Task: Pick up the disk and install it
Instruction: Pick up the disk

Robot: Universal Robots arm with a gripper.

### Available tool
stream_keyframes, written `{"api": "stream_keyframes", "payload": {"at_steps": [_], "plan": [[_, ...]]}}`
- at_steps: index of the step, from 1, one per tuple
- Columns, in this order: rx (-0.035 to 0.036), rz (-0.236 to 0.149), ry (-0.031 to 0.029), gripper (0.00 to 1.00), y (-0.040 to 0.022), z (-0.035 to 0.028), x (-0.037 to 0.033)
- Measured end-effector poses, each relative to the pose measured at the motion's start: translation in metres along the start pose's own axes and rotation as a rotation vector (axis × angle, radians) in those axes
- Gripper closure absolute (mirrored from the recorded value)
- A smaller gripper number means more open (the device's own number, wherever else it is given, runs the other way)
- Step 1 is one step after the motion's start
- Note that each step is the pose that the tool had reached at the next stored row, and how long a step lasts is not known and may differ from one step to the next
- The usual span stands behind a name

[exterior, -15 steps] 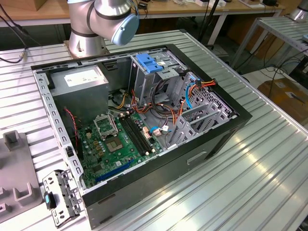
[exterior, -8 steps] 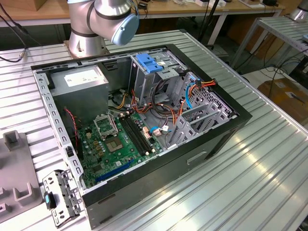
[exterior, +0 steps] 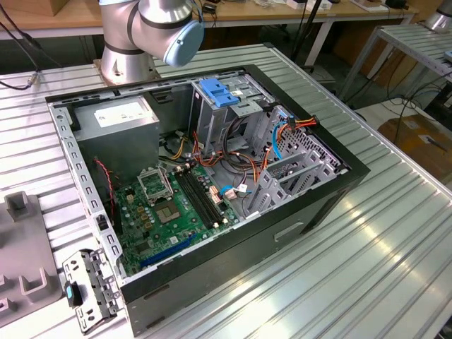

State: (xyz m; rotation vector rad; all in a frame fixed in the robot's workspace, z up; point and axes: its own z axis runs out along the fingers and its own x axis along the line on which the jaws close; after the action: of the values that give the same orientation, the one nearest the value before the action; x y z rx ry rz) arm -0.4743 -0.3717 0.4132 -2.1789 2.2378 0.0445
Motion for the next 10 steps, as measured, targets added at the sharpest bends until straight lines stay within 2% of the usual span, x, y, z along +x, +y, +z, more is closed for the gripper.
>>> {"api": "stream_keyframes", "payload": {"at_steps": [10], "plan": [[-0.0001,0.0,0.0,0.63,0.0001,-0.0053,-0.0002]]}}
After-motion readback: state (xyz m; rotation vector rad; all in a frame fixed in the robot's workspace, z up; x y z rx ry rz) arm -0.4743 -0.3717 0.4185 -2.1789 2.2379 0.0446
